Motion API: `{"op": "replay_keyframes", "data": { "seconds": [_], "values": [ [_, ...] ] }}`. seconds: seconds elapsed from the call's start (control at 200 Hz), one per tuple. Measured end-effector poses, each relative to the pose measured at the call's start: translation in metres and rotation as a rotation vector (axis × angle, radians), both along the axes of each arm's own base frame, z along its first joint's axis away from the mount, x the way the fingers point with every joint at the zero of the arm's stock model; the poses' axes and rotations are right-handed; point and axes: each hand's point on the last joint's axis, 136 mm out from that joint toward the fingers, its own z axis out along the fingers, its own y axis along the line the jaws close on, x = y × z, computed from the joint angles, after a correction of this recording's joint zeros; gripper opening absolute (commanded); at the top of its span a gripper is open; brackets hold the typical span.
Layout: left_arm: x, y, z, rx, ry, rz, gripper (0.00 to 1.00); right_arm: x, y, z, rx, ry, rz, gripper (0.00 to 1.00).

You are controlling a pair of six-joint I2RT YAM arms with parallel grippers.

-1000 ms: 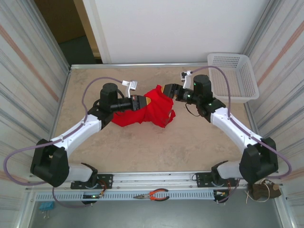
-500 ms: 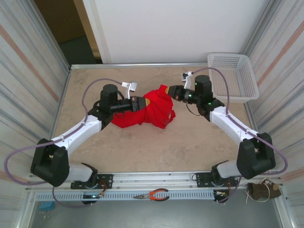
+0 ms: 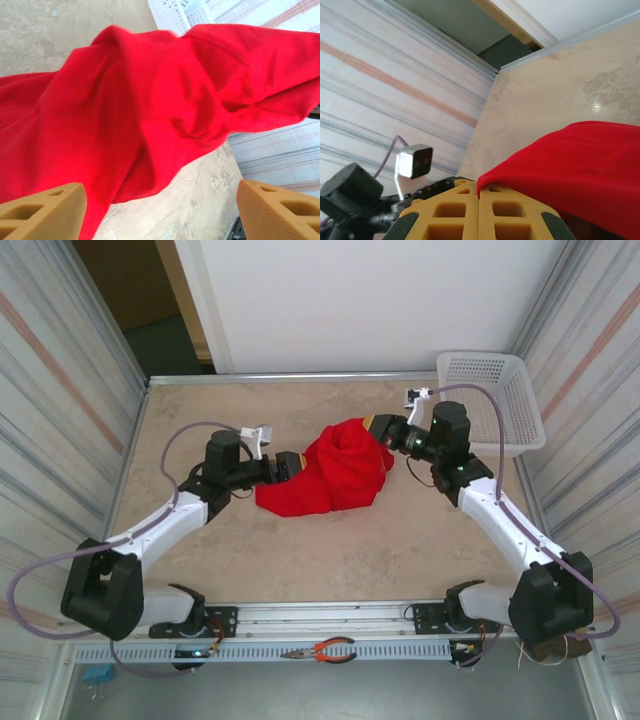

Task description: Fold the inside-out t-shirt

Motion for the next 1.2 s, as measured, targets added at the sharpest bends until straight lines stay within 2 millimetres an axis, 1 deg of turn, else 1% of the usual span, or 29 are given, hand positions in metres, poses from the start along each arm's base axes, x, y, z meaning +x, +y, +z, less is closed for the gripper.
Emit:
{"op": "replay_keyframes", "data": {
  "seconds": [0.09, 0.12, 0.19, 0.225, 0.291, 0.361, 0.406, 0.521, 0.606, 0.701, 0.787, 0.807, 0.827, 0.887, 0.992, 1.047, 1.097, 1.197],
  "values": [
    [0.002, -0.013, 0.025, 0.002, -0.047, -0.001, 0.84, -0.004, 0.007, -0.001, -0.004, 0.003, 0.012, 0.0],
    [0.005, -0.017, 0.034, 0.003, -0.062, 0.001, 0.85, -0.005, 0.009, -0.002, -0.006, 0.005, 0.016, 0.0],
    [0.015, -0.025, 0.049, 0.009, -0.082, 0.016, 0.86, -0.008, 0.013, -0.004, -0.012, 0.01, 0.025, 0.0],
    [0.02, -0.03, 0.052, 0.017, -0.081, 0.022, 0.86, -0.009, 0.015, -0.004, -0.013, 0.011, 0.03, 0.0],
    [0.029, -0.037, 0.049, 0.051, -0.058, 0.041, 0.85, -0.011, 0.017, -0.005, -0.016, 0.014, 0.032, 0.0],
    [0.037, -0.044, 0.036, 0.101, -0.015, 0.056, 0.84, -0.011, 0.018, -0.006, -0.019, 0.015, 0.028, 0.0],
    [0.039, -0.047, 0.021, 0.143, 0.024, 0.065, 0.82, -0.011, 0.019, -0.006, -0.02, 0.016, 0.027, 0.0],
    [0.035, -0.046, -0.021, 0.245, 0.132, 0.078, 0.8, -0.01, 0.018, -0.007, -0.024, 0.013, 0.023, 0.0],
    [0.033, -0.043, -0.046, 0.305, 0.192, 0.091, 0.77, -0.01, 0.018, -0.007, -0.025, 0.015, 0.02, 0.0],
    [0.033, -0.04, -0.067, 0.351, 0.24, 0.098, 0.75, -0.01, 0.018, -0.008, -0.027, 0.019, 0.02, 0.0],
    [0.039, -0.045, -0.078, 0.368, 0.265, 0.092, 0.76, -0.011, 0.018, -0.01, -0.03, 0.028, 0.021, 0.0],
    [0.04, -0.047, -0.079, 0.367, 0.268, 0.087, 0.73, -0.011, 0.018, -0.01, -0.031, 0.028, 0.021, 0.0],
    [0.042, -0.05, -0.08, 0.364, 0.27, 0.083, 0.69, -0.011, 0.018, -0.01, -0.031, 0.029, 0.021, 0.0],
    [0.046, -0.059, -0.082, 0.349, 0.274, 0.057, 0.39, -0.011, 0.017, -0.011, -0.032, 0.029, 0.016, 0.0],
    [0.049, -0.072, -0.078, 0.305, 0.254, 0.004, 0.0, -0.009, 0.009, -0.02, -0.036, 0.04, -0.012, 0.0],
    [0.049, -0.077, -0.068, 0.259, 0.222, -0.03, 0.0, -0.006, -0.003, -0.028, -0.036, 0.053, -0.044, 0.0],
    [0.047, -0.076, -0.058, 0.207, 0.187, -0.05, 0.0, -0.003, -0.014, -0.036, -0.039, 0.067, -0.079, 0.0],
    [0.042, -0.059, -0.031, 0.069, 0.124, -0.073, 0.0, 0.006, -0.035, -0.051, -0.055, 0.091, -0.164, 0.0]
  ]
}}
